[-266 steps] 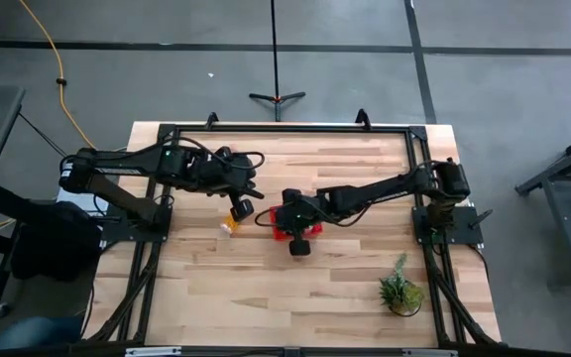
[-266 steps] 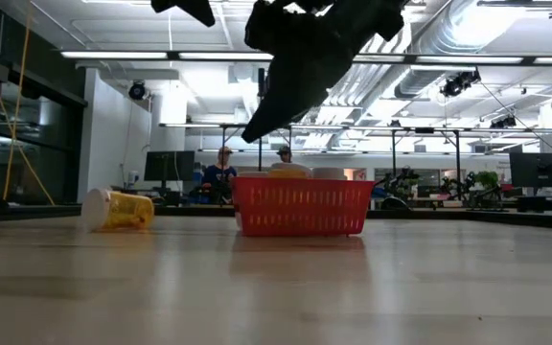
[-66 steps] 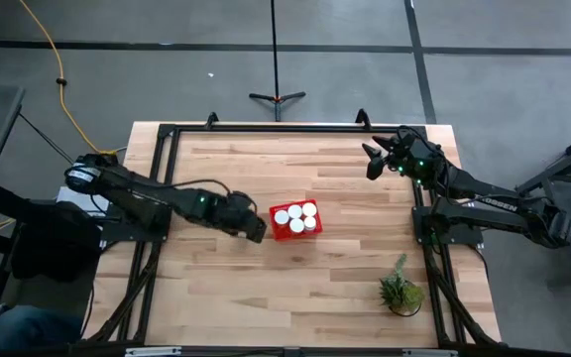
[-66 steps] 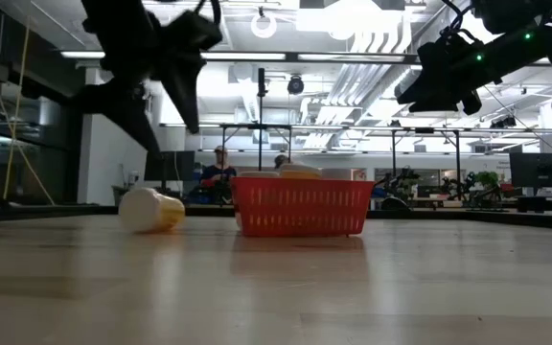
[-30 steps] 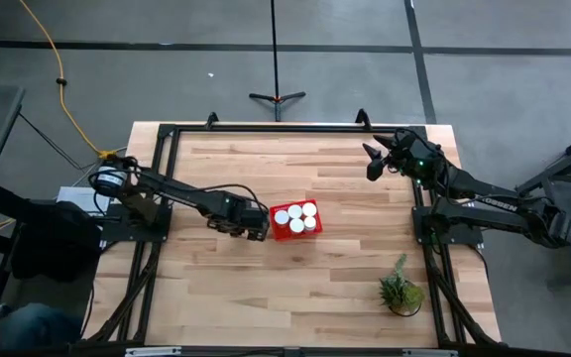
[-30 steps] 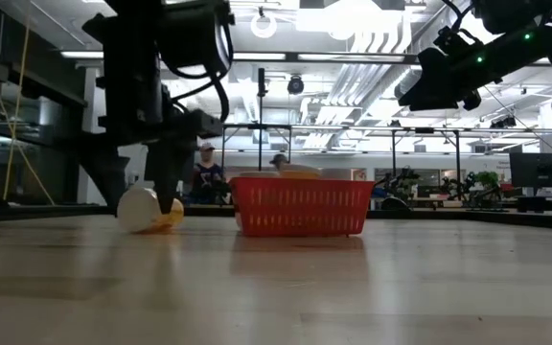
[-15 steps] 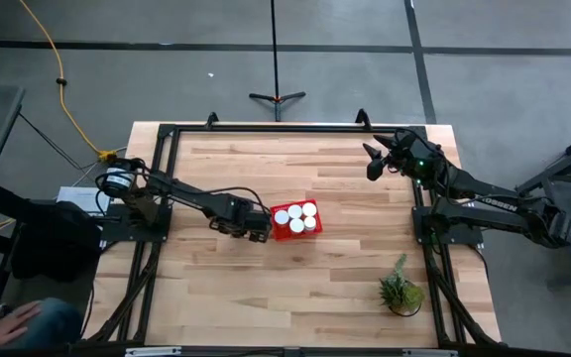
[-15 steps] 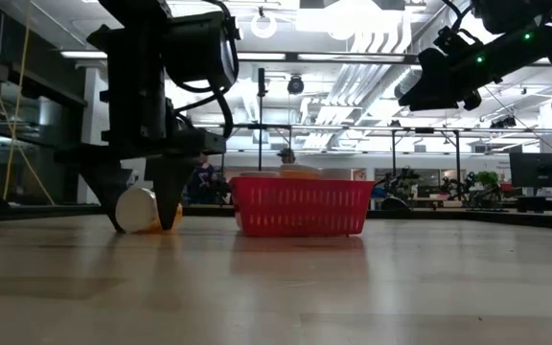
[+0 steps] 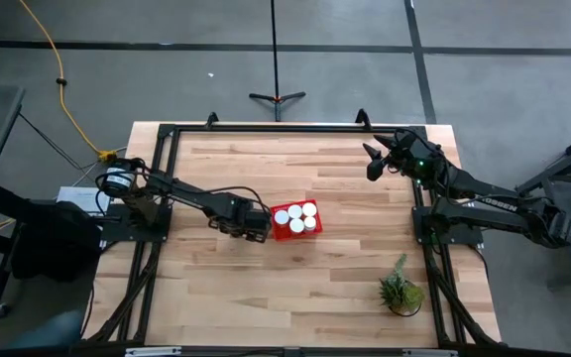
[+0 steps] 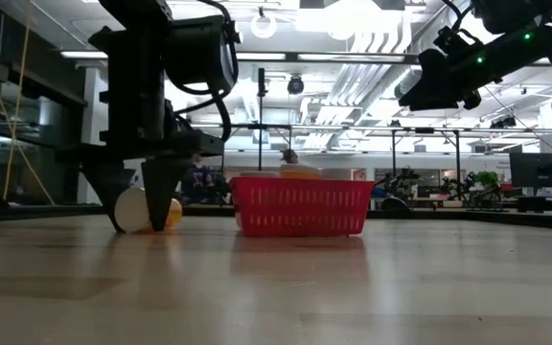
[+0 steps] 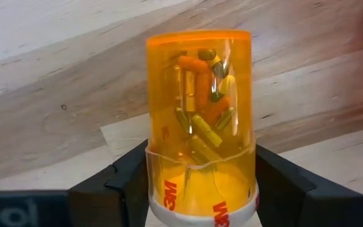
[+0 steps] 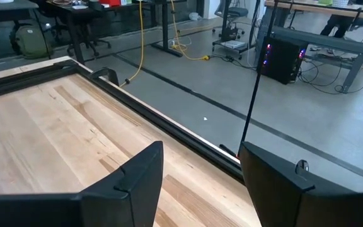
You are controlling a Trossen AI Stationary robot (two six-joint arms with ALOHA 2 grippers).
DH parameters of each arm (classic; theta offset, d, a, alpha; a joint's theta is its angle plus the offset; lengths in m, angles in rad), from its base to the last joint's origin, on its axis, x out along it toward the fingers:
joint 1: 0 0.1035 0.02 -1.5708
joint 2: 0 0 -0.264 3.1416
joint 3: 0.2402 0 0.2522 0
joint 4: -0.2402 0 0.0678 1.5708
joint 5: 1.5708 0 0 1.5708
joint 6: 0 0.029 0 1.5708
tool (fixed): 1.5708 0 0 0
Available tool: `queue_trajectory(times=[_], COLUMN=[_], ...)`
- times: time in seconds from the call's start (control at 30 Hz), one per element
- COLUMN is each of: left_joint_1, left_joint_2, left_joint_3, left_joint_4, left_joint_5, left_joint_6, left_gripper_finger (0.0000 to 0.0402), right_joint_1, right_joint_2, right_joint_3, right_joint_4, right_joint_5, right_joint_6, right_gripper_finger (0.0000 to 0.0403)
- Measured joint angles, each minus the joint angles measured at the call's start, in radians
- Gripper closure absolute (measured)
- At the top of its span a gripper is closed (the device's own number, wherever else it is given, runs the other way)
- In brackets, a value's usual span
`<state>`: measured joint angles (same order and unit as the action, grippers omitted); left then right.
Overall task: Pick and place pill bottles into a basket
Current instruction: Put the orange medicine bottle into the bin
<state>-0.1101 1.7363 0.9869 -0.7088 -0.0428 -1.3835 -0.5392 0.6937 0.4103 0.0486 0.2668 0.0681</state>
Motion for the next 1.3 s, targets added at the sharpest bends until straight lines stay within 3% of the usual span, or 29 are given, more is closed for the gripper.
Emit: queue_trajectory(times=[0.17,0.37,0.7,1.03,1.3], left_joint_1=[0.001,-0.003,-0.001,0.0,0.074], left_joint_2=[-0.005,-0.019,-0.092,-0.205,-0.22], left_joint_3=[-0.001,-0.005,-0.003,0.064,0.226], left_joint_4=[-0.007,-0.02,-0.052,-0.049,-0.071], left_joint_5=[0.022,0.072,0.126,0.27,0.351], left_joint_6=[0.037,0.094,0.209,0.288,0.331], left_gripper_finger=[0.0136,0.0155,0.0148,0.0147,0.0156], right_joint_1=[0.0,0.0,0.0,0.003,0.1], right_joint_2=[0.0,0.0,0.0,0.0,0.0], right_joint_3=[0.0,0.0,0.0,0.0,0.0], right_joint_4=[0.0,0.0,0.002,0.019,0.092], right_joint_5=[0.0,0.001,0.004,-0.197,-0.334], right_joint_6=[-0.001,-0.006,0.002,-0.012,-0.279], right_gripper_finger=[0.0202,0.0203,0.0203,0.0199,0.0153])
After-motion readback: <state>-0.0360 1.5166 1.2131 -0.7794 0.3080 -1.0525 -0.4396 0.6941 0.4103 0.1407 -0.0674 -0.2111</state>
